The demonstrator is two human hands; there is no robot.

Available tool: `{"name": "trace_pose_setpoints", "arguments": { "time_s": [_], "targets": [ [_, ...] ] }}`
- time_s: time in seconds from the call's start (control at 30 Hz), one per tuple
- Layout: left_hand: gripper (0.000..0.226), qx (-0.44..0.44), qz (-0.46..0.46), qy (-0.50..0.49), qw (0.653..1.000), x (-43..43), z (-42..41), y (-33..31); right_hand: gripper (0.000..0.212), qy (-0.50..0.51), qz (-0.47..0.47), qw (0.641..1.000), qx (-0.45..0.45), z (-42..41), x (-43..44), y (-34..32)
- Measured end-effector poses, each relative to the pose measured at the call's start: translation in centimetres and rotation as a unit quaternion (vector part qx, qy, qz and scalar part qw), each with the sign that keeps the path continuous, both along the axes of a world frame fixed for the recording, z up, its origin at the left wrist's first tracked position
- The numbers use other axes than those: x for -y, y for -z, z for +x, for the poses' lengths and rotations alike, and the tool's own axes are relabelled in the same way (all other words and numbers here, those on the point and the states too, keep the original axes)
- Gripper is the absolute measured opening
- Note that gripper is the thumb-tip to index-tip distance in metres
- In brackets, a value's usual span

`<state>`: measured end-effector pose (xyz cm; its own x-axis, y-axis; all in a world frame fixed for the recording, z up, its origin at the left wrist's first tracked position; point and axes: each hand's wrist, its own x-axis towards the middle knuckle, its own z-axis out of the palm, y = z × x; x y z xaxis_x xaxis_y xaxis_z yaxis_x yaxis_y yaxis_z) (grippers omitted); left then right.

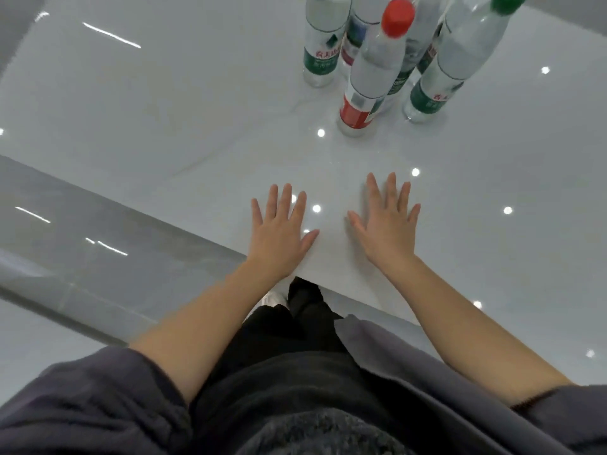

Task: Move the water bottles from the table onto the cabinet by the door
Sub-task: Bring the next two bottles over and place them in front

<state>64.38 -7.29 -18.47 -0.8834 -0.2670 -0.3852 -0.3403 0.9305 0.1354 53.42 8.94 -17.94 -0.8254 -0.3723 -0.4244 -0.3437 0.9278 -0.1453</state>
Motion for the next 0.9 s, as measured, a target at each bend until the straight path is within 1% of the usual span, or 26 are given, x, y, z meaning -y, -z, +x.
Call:
{"name": "trace_pose_setpoints", "arguments": {
  "time_s": [0.17, 0.37, 0.43, 0.47, 0.53, 0.57, 0.63, 0.7, 0.8, 0.83, 0.9],
  "targets": [
    [0.072, 0.001, 0.010, 0.006, 1.000, 3.3, -4.6, 0.8, 0.073, 0.047, -0.023, 0.999, 0.014, -3.8, 3.2, 0.2],
    [0.071, 0.008, 0.027, 0.033, 0.999, 7.6, -9.7, 1.5, 0.081, 0.152, -0.097, 0.983, 0.032, -6.6, 6.5, -0.2],
    [0.071, 0.007, 0.034, 0.049, 0.998, 9.2, -11.4, 1.6, 0.086, 0.215, -0.169, 0.961, 0.036, -7.6, 7.8, 0.1],
    [0.071, 0.005, 0.034, 0.059, 0.998, 10.1, -12.2, 1.7, 0.087, 0.249, -0.220, 0.943, 0.029, -8.0, 8.6, 0.2],
    [0.071, -0.001, 0.032, 0.082, 0.996, 11.9, -13.7, 2.0, 0.083, 0.320, -0.307, 0.896, 0.000, -8.8, 10.4, 0.4],
    [0.070, -0.002, 0.032, 0.092, 0.995, 12.7, -14.3, 2.2, 0.079, 0.359, -0.337, 0.870, -0.009, -9.2, 11.4, 0.5],
    [0.070, -0.010, 0.032, 0.111, 0.993, 14.3, -15.0, 2.3, 0.073, 0.426, -0.371, 0.825, -0.034, -9.9, 13.1, 0.7],
    [0.072, -0.034, 0.035, 0.118, 0.992, 15.5, -15.6, 2.2, 0.070, 0.472, -0.380, 0.793, -0.055, -10.5, 14.1, 1.0],
    [0.077, -0.101, 0.049, 0.104, 0.988, 16.6, -17.0, 1.9, 0.068, 0.497, -0.380, 0.777, -0.072, -10.6, 14.5, 1.6],
    [0.080, -0.121, 0.068, 0.091, 0.986, 16.8, -17.8, 1.8, 0.066, 0.499, -0.376, 0.777, -0.075, -10.6, 14.4, 1.8],
    [0.085, -0.144, 0.139, 0.052, 0.978, 16.8, -19.5, 1.6, 0.065, 0.502, -0.366, 0.780, -0.075, -10.2, 14.3, 1.9]
  ]
}}
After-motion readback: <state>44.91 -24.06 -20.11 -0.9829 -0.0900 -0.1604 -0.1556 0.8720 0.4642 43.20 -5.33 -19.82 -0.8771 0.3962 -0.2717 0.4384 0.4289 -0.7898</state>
